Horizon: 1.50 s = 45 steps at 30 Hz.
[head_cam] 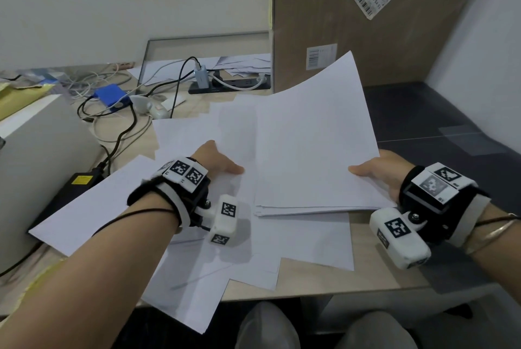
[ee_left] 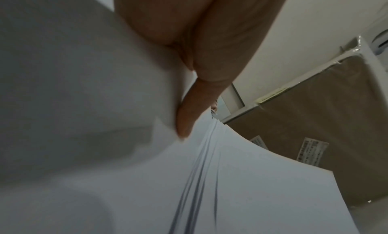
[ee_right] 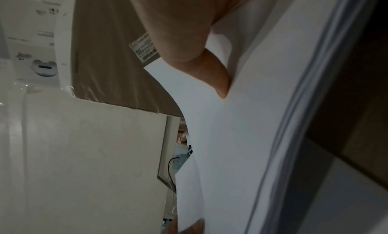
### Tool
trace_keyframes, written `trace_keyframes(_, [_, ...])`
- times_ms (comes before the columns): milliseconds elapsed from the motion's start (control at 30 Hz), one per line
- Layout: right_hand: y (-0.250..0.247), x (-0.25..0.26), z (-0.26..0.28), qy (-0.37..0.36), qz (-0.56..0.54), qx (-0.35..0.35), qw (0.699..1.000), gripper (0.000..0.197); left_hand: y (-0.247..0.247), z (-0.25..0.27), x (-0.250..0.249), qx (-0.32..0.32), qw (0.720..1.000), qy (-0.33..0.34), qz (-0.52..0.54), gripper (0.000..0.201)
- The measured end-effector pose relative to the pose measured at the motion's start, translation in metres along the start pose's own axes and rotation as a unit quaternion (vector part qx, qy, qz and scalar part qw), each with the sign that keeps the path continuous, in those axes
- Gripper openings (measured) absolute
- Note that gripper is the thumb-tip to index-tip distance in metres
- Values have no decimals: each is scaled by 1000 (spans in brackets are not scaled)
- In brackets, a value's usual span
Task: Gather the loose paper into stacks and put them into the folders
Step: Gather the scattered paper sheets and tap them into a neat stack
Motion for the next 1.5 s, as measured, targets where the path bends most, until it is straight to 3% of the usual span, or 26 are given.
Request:
trace_keyframes(100, [6, -1, 1, 3, 0, 11, 1000, 21, -1, 12, 2, -32, 994, 0, 105, 48])
trace_keyframes(200, [19, -2, 4, 7, 16, 21, 1000, 25, 10, 17, 2, -1, 980, 24, 196, 22])
trace_keyframes(300, [33, -4, 4, 5, 58, 23, 998, 31, 28, 33, -9, 66, 958, 48, 274, 44])
trace_keyframes(400, [47, -1, 6, -6, 98, 28, 995, 35, 41, 44, -17, 148, 938, 48, 309, 20])
trace_keyframes(467, [54, -1, 5, -13, 147, 43, 988, 40, 47, 49, -18, 166, 944, 39, 284, 29])
trace_keyframes(533, [58, 1, 9, -26, 200, 48, 978, 40, 40, 47, -21, 90, 963, 75, 241, 19])
trace_keyframes(600, [57, 2, 11, -46, 216, 41, 974, 42, 34, 51, -27, 10, 971, 121, 208, 26])
trace_keyframes(700, [52, 2, 12, -85, 179, 45, 979, 65, 27, 64, -35, -50, 948, 190, 250, 43])
trace_keyframes(767, [41, 4, 13, -106, 154, 26, 982, 92, 22, 73, -37, -50, 928, 220, 295, 47])
trace_keyframes(800, [37, 10, 20, -120, 118, 19, 986, 93, 19, 79, -40, -42, 919, 239, 312, 47])
trace_keyframes(933, [23, 44, 35, -176, -104, 47, 978, 82, 1, 103, -58, -49, 881, 316, 349, 49])
trace_keyframes(1100, [18, 85, 57, -252, -159, 72, 952, 73, -9, 122, -76, -64, 848, 364, 379, 43])
trace_keyframes(1267, [33, 54, 57, -212, -149, 89, 962, 55, 17, 111, -53, 13, 857, 289, 425, 54])
trace_keyframes(1333, [36, 46, 52, -198, -127, 82, 969, 61, 20, 110, -52, 33, 862, 278, 422, 54])
trace_keyframes(1500, [35, 61, 48, -238, -96, 27, 966, 45, 8, 112, -65, 0, 878, 268, 396, 46])
Point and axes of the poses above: each hand's wrist, its own z-axis away from the middle knuckle, its own y-axis out of the palm, x = y × z, the point moved 6 cm from there along -z, towards the middle knuckle, and after that the axes turned 6 degrees about x, right-handed, at the moved point
